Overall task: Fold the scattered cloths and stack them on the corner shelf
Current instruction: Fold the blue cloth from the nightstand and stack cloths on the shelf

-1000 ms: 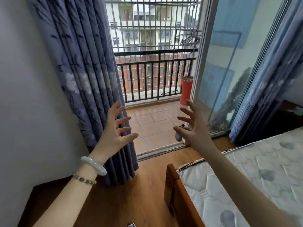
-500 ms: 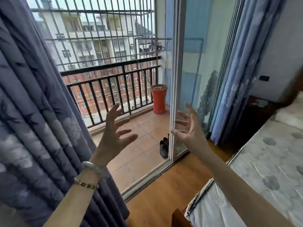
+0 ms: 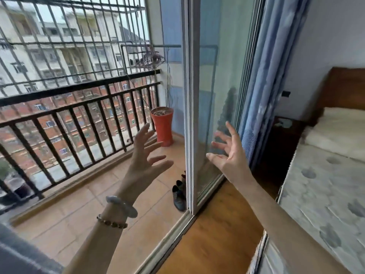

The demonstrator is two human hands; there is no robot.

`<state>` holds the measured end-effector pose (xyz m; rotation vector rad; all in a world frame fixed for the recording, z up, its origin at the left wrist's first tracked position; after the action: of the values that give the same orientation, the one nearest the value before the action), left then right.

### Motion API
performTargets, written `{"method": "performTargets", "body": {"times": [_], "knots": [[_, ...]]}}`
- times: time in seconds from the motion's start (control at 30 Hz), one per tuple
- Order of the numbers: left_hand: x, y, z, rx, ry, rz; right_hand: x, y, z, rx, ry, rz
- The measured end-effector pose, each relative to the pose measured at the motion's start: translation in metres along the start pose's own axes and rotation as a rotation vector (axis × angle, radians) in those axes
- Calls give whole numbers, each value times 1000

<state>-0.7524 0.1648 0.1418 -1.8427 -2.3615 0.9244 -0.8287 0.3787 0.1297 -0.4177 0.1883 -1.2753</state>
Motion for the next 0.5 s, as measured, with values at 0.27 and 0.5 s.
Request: {"method": "performTargets", "body": {"times": [0.27,0.5], "knots": [[46,-137,39,29,92,129,-45,-105,-27,-6,4,-166],[128,-231,69,64,160,302,-123,-145,-44,-30,95,-356]]}}
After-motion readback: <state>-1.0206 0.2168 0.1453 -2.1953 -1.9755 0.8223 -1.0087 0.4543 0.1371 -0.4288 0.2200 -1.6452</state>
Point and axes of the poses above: each hand's wrist, its own y-axis away from the middle knuckle, its own x-axis out of the palm, z = x × y, the point moved 5 cm from there along -y, towards the middle knuckle, and after that the axes turned 15 degrees about -y, right-handed, at the moved point
